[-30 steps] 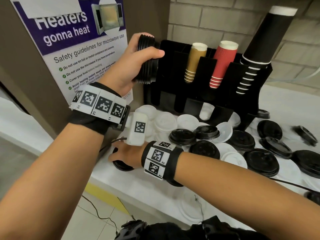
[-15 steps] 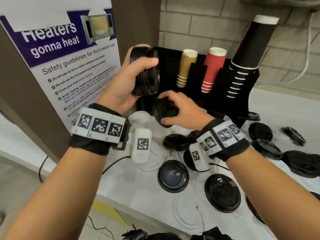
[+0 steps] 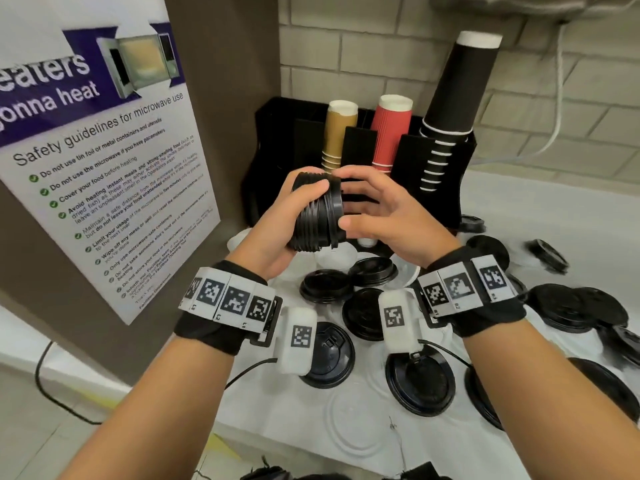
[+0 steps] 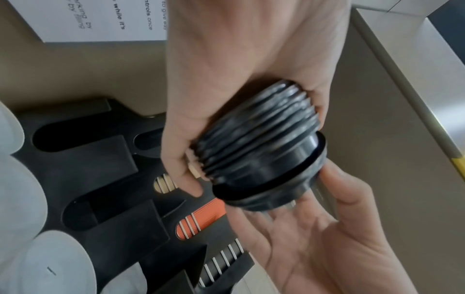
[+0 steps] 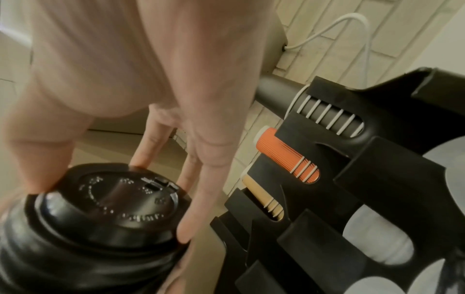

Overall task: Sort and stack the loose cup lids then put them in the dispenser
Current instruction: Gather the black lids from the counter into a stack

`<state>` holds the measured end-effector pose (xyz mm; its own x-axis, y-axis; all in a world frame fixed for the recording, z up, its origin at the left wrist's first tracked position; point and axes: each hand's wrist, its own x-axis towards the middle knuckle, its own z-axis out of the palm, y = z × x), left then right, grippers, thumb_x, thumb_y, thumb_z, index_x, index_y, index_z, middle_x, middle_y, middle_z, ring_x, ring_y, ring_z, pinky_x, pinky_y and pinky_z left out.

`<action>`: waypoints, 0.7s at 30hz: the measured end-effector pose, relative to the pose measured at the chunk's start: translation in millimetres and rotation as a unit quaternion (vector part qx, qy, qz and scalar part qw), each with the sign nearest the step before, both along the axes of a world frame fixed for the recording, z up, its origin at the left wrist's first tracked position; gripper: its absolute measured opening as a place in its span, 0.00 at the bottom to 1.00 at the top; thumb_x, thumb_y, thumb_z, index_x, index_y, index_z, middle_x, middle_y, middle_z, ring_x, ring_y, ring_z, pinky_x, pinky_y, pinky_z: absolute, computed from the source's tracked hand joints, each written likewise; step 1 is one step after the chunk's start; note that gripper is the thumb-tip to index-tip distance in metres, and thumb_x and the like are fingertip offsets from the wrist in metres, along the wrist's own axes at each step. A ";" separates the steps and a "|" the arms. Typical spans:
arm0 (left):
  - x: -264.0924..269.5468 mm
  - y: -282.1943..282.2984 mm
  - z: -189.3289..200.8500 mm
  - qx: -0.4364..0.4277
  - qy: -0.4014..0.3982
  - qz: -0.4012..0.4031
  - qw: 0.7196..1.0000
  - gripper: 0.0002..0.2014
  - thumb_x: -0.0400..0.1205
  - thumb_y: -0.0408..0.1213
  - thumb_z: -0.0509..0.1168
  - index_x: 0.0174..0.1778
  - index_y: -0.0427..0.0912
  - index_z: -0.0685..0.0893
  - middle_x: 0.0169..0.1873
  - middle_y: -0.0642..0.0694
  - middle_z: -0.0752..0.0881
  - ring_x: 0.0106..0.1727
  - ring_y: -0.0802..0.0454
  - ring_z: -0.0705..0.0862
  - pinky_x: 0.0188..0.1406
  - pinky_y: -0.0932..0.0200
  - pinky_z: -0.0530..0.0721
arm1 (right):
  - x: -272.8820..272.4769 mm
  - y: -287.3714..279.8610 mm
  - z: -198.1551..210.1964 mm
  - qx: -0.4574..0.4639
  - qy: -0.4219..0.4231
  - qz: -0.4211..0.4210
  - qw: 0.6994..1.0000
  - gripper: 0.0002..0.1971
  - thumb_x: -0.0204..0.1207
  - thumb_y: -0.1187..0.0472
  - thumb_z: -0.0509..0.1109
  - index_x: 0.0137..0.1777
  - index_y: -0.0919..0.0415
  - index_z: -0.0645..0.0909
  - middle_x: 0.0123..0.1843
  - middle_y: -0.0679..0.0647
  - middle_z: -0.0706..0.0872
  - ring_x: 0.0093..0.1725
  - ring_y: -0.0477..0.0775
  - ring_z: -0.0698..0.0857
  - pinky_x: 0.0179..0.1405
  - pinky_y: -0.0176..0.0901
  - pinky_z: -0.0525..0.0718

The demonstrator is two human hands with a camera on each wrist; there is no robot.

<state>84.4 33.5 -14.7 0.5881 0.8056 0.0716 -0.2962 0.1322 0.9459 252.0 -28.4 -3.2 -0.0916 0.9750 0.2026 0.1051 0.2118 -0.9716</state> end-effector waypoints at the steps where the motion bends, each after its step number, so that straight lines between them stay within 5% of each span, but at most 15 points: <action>1: 0.8 -1.1 -0.2 -0.002 0.001 0.001 1.000 0.16 0.76 0.48 0.65 0.59 0.52 0.79 0.56 0.44 0.83 0.54 0.47 0.84 0.45 0.46 0.86 | -0.2 -1.3 0.5 0.004 -0.006 -0.003 1.000 0.28 0.71 0.68 0.75 0.69 0.49 0.76 0.67 0.55 0.80 0.62 0.56 0.85 0.51 0.52 0.88; 7: 9.7 -9.2 -0.6 -0.009 -0.019 0.033 0.999 0.10 0.82 0.49 0.62 0.58 0.54 0.79 0.58 0.44 0.81 0.55 0.46 0.84 0.46 0.47 0.85 | -3.4 -3.2 -1.2 0.033 -0.030 -0.027 0.999 0.28 0.69 0.66 0.78 0.67 0.47 0.76 0.64 0.50 0.81 0.61 0.52 0.85 0.57 0.49 0.87; 13: 5.8 -9.9 -2.7 -0.005 -0.001 0.038 0.999 0.20 0.74 0.47 0.69 0.62 0.54 0.77 0.59 0.41 0.83 0.54 0.43 0.86 0.53 0.36 0.85 | -8.4 -0.4 -1.9 0.061 -0.058 -0.029 0.996 0.27 0.71 0.65 0.77 0.69 0.48 0.75 0.64 0.48 0.81 0.63 0.48 0.84 0.60 0.47 0.85; 17: -4.3 -2.2 -1.1 0.006 0.016 0.042 0.999 0.19 0.70 0.43 0.71 0.58 0.55 0.79 0.53 0.43 0.84 0.49 0.46 0.87 0.45 0.40 0.87 | -7.2 10.6 -6.9 -0.016 -0.013 -0.026 0.999 0.17 0.83 0.58 0.65 0.70 0.45 0.72 0.63 0.55 0.84 0.63 0.52 0.85 0.59 0.49 0.86; 19: -8.3 1.7 0.9 0.012 0.025 0.060 0.998 0.17 0.69 0.42 0.70 0.54 0.57 0.80 0.49 0.47 0.83 0.45 0.50 0.86 0.37 0.48 0.87 | -6.5 20.3 -13.3 -0.067 -0.184 -0.045 0.980 0.15 0.84 0.53 0.61 0.69 0.50 0.73 0.62 0.55 0.85 0.63 0.54 0.84 0.56 0.39 0.83; 21: -12.5 6.1 0.9 0.016 0.031 0.062 0.997 0.17 0.69 0.42 0.70 0.53 0.58 0.80 0.47 0.49 0.82 0.44 0.51 0.86 0.33 0.51 0.86 | -7.0 32.5 -25.2 -0.129 -0.424 0.014 0.896 0.22 0.81 0.47 0.65 0.71 0.55 0.73 0.67 0.54 0.81 0.66 0.53 0.80 0.60 0.37 0.79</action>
<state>71.8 39.7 -13.8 0.4874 0.8708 0.0647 -0.2491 0.0677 0.9661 245.1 4.1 -28.4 -0.1313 0.9741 -0.1843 0.8271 0.0052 -0.5620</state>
